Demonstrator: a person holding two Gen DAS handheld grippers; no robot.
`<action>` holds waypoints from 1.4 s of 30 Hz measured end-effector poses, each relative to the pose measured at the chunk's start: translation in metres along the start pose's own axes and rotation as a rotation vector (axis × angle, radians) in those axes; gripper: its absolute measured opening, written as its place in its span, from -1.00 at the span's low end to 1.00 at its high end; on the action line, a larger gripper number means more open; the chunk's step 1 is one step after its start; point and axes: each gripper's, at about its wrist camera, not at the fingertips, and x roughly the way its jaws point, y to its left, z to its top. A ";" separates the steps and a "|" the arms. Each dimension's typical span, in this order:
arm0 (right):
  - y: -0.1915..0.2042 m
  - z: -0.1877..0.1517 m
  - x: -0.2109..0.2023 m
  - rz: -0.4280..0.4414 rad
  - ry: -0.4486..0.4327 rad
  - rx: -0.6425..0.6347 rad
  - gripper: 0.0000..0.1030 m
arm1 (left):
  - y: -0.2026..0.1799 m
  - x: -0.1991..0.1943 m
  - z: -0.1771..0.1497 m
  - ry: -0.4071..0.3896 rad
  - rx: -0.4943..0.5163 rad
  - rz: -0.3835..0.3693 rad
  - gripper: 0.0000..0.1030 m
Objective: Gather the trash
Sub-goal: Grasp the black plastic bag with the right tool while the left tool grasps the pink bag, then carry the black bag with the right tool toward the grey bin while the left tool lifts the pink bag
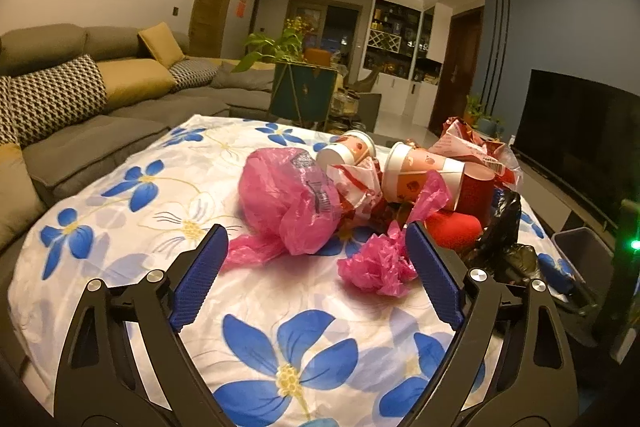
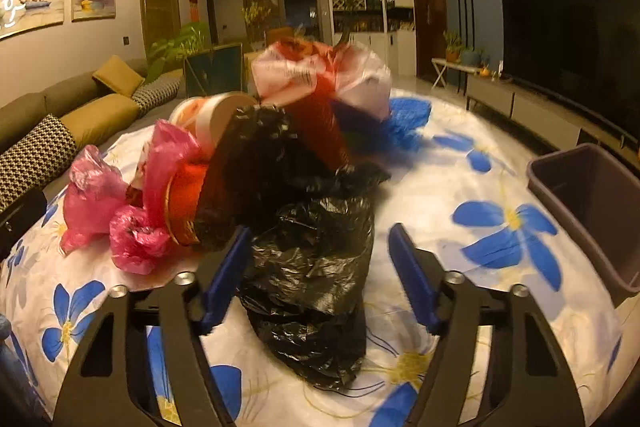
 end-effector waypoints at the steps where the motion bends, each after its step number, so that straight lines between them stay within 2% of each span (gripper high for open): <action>1: 0.000 -0.001 0.003 0.008 0.011 -0.004 0.02 | -0.002 0.002 -0.001 0.004 0.009 -0.003 0.62; 4: 0.001 -0.004 0.009 0.030 0.034 -0.019 -0.61 | -0.010 0.012 -0.004 0.023 0.039 -0.019 0.48; 8: -0.002 -0.007 0.001 0.040 0.011 -0.020 -0.89 | -0.022 0.024 -0.008 0.049 0.070 -0.046 0.35; 13: -0.016 -0.003 -0.018 0.024 -0.050 -0.006 -0.97 | -0.035 0.042 -0.012 0.101 0.104 -0.084 0.25; 18: -0.035 0.002 -0.034 0.013 -0.085 0.018 -0.97 | -0.037 0.065 -0.021 0.198 0.085 -0.118 -0.07; 22: -0.041 0.003 -0.040 0.015 -0.094 0.030 -0.97 | -0.038 0.072 -0.023 0.218 0.088 -0.117 -0.22; 26: -0.044 0.004 -0.045 0.015 -0.099 0.032 -0.98 | -0.039 0.071 -0.022 0.223 0.106 -0.118 -0.52; 27: -0.043 0.004 -0.045 0.016 -0.102 0.030 -0.98 | -0.039 0.070 -0.022 0.223 0.106 -0.121 -0.83; 32: -0.043 0.007 -0.055 0.025 -0.120 0.026 -0.98 | -0.038 0.056 -0.020 0.206 0.074 -0.118 -0.86; 42: -0.049 0.010 -0.079 0.038 -0.158 0.031 -0.98 | -0.045 -0.003 0.005 0.076 0.064 -0.156 -0.86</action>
